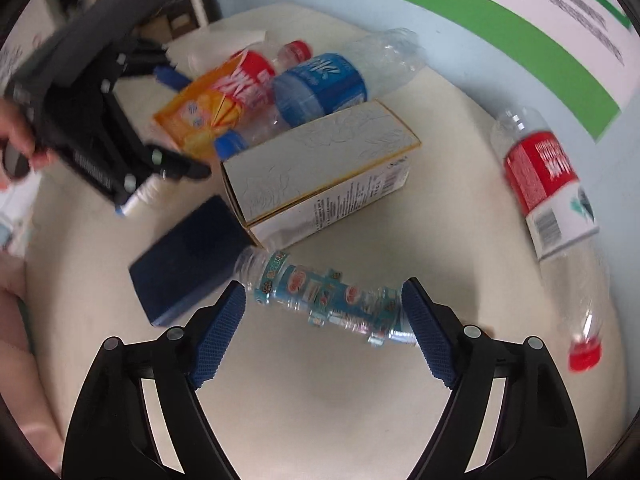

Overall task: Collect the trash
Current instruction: 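Grasp the orange-label bottle with left tool while right tool grasps the striped bottle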

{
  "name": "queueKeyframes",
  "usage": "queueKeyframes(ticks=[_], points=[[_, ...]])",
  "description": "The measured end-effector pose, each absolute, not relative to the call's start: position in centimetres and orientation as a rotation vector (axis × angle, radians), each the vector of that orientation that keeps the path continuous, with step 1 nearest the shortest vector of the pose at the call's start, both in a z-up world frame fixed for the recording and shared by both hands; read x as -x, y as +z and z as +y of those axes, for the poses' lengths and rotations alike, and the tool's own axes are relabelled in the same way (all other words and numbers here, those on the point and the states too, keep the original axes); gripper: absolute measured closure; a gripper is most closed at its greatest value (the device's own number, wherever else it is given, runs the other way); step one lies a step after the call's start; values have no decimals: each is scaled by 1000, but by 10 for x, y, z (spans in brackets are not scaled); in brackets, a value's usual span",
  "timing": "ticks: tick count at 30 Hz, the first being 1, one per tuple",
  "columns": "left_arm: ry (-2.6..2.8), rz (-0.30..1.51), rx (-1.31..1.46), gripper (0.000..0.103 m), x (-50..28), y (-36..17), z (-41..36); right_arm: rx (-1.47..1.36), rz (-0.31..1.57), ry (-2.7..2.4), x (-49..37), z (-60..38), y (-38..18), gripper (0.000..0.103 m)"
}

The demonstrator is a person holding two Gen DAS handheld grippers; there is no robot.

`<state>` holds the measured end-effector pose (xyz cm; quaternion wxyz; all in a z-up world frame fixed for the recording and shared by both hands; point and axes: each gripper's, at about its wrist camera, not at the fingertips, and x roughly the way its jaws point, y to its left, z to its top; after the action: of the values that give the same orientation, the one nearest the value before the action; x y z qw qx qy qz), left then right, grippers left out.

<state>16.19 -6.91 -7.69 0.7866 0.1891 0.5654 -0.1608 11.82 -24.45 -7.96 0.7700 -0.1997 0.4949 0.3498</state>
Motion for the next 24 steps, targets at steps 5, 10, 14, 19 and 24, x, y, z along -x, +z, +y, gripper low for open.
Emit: queueKeyframes(ticks=[5, 10, 14, 19, 24], points=[[-368, 1194, -427, 30, -163, -78, -64, 464, 1054, 770, -116, -241, -84, 26], [-375, 1188, -435, 33, -155, -80, -62, 550, 1015, 745, -100, -234, -88, 25], [-384, 1188, -449, 35, -149, -82, -57, 623, 1025, 788, -92, -224, -92, 26], [-394, 1174, -487, 38, -143, -82, -51, 580, 1063, 776, -97, -224, -94, 27], [-377, 1151, -465, 41, -134, -77, -39, 559, 1097, 751, -101, -227, -88, 27]])
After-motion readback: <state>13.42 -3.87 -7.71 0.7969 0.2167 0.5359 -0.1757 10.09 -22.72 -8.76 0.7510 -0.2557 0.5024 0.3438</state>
